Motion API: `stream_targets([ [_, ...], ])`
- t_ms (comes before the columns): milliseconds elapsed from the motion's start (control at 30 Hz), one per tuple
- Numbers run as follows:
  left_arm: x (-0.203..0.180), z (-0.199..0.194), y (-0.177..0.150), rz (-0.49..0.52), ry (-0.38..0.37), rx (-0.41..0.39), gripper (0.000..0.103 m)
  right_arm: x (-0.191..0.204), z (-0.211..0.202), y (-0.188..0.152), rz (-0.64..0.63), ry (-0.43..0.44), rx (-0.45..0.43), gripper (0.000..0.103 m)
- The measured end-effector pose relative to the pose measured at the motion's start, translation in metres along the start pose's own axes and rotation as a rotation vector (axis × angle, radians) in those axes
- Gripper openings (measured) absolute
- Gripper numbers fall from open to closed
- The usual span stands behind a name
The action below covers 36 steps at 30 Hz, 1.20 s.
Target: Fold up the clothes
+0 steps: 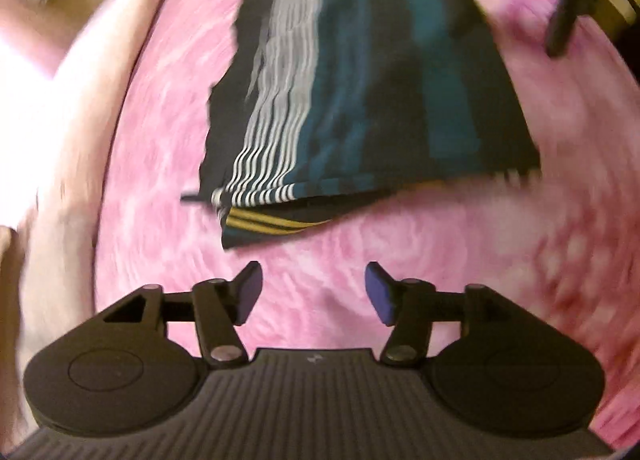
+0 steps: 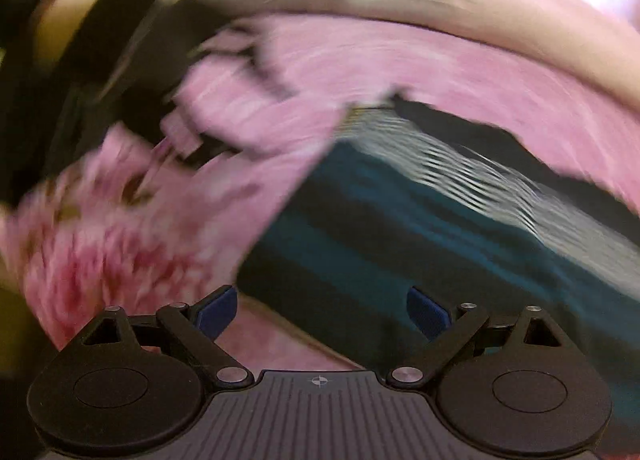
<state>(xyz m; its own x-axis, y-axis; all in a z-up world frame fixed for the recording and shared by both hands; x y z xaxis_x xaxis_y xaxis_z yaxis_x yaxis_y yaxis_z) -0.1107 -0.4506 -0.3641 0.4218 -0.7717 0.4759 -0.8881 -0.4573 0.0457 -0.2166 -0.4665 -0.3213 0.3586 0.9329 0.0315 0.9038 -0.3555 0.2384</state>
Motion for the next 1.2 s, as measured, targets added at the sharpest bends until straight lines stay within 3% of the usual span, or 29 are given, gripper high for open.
stream_targets([
  [100,-0.007,0.011,-0.009,0.111,0.066,-0.064,0.064,0.044,0.028,0.009,-0.214,-0.117,0.061,0.094],
  [267,-0.009,0.037,-0.012,0.272,0.212,-0.166,0.075,0.063,0.071,0.001,-0.440,-0.367,0.099,0.094],
  [333,-0.008,0.048,-0.011,0.332,0.269,-0.203,0.079,0.055,0.076,0.004,-0.414,-0.389,0.071,0.093],
  [400,-0.005,0.058,-0.010,0.395,0.296,-0.232,0.080,0.048,0.077,0.008,-0.381,-0.379,0.057,0.061],
  [433,-0.003,0.063,-0.008,0.427,0.307,-0.245,0.080,0.045,0.075,0.010,-0.363,-0.360,0.050,0.059],
  [500,0.002,0.073,-0.005,0.489,0.330,-0.272,0.082,0.042,0.070,0.011,-0.344,-0.334,0.038,0.036],
  [600,0.008,0.084,0.003,0.544,0.347,-0.299,0.083,0.040,0.057,0.005,-0.324,-0.304,0.014,0.022],
  [633,0.009,0.085,0.007,0.548,0.347,-0.303,0.077,0.040,0.052,0.003,-0.313,-0.294,0.007,0.021],
  [667,0.011,0.087,0.011,0.558,0.323,-0.292,0.059,0.040,0.046,0.003,-0.296,-0.284,0.001,0.019],
  [767,0.018,0.085,0.022,0.560,0.250,-0.240,0.021,0.038,0.028,0.007,-0.253,-0.257,-0.018,0.015],
  [867,0.027,0.075,0.031,0.532,0.194,-0.191,0.012,0.035,0.006,0.013,-0.220,-0.219,-0.047,0.014],
  [1067,0.049,0.022,0.037,0.495,0.152,-0.194,0.011,0.031,-0.036,0.009,-0.160,-0.078,-0.109,0.013],
  [1200,0.069,-0.008,0.065,0.484,0.109,-0.174,0.011,0.017,-0.066,0.000,-0.018,-0.014,-0.161,0.013],
])
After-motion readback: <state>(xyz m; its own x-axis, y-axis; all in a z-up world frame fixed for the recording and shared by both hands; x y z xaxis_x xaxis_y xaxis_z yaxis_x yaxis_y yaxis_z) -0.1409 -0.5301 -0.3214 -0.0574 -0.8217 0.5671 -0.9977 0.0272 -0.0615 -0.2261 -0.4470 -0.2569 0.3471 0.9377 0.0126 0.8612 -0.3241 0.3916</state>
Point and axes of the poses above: each gripper's, at about its wrist camera, not at the fingertips, and z roughly the way its jaws point, x to its left, y to its top, the point moved 3 cm from there along z, roughly the way its jaws point, and after that the axes turned 15 degrees about x, right-handed, at the moved point
